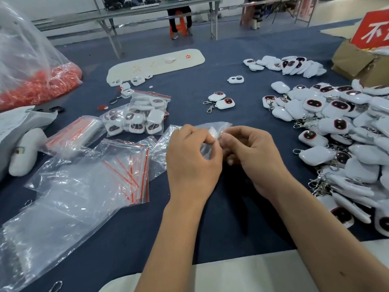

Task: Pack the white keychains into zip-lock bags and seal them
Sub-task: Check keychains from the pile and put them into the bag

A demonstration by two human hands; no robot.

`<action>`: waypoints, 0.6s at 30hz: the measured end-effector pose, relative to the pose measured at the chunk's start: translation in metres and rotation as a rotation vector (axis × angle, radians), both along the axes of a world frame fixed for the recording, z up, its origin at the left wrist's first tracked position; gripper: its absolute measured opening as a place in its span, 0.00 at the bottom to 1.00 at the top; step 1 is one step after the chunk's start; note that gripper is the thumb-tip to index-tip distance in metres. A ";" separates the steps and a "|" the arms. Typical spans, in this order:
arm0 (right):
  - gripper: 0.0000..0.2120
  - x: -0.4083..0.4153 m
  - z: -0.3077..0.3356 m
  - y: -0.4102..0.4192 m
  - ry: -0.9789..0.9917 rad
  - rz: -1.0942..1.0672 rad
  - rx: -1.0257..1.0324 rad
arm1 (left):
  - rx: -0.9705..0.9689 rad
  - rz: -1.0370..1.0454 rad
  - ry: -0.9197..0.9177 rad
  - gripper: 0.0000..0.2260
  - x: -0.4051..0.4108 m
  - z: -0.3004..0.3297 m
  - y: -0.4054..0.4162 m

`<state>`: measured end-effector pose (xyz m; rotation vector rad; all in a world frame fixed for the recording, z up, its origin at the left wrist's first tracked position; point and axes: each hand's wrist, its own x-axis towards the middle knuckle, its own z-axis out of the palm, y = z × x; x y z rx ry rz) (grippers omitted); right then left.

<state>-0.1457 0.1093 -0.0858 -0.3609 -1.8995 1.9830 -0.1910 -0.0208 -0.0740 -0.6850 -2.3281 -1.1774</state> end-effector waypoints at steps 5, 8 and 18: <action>0.14 0.003 0.004 -0.008 0.099 0.255 -0.150 | 0.118 0.036 0.024 0.08 -0.001 0.002 -0.001; 0.13 0.002 0.005 -0.010 0.209 -0.076 -0.010 | 0.210 0.108 0.014 0.09 -0.003 0.003 -0.001; 0.27 0.016 0.003 0.033 -0.710 -0.669 1.065 | 0.342 -0.078 -0.333 0.10 -0.003 0.001 -0.001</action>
